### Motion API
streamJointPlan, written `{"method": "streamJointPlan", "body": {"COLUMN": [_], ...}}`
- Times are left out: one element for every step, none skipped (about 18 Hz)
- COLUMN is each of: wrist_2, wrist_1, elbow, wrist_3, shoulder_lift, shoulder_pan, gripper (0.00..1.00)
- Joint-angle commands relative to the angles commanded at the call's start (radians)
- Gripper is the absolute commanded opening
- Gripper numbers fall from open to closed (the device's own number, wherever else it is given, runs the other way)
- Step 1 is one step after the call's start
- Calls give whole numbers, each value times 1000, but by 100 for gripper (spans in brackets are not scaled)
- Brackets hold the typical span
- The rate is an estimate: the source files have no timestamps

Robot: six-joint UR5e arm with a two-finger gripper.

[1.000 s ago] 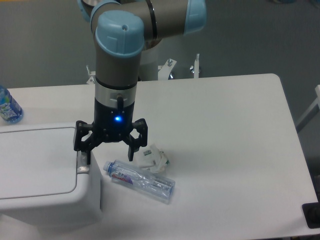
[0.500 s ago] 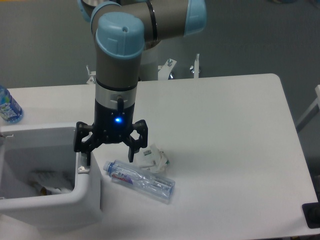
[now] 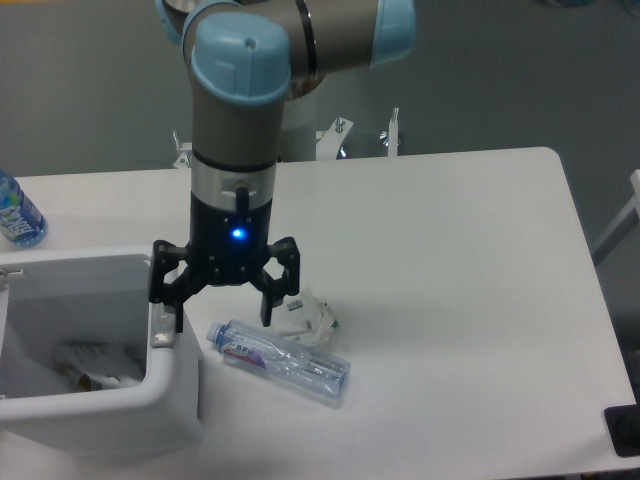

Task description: Open the trash can

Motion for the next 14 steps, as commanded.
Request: {"method": "streamJointPlan", "body": {"wrist_2": [3, 15, 49, 90, 119, 133, 140, 143, 143, 149, 176, 211, 244, 264], "wrist_1": [0, -3, -26, -67, -121, -177, -222, -256, -288, -320, -351, -366, -364, -361], "elbow": [5, 3, -4, -9, -11, -11, -11, -12, -15, -20, -23, -32, -46, -51], "wrist_3": [8, 29, 67, 119, 180, 242, 299, 365, 446, 538, 637, 722, 773, 791], "shoulder_lift": [3, 6, 8, 14, 28, 35, 37, 37, 40, 52, 55, 57, 57, 57], "shoulder_pan": [19, 43, 65, 84, 101, 115, 138, 167, 190, 210, 221, 227, 229, 230], "gripper": [100, 100, 100, 100, 100, 100, 100, 100, 100, 100, 100, 100, 100, 100]}}
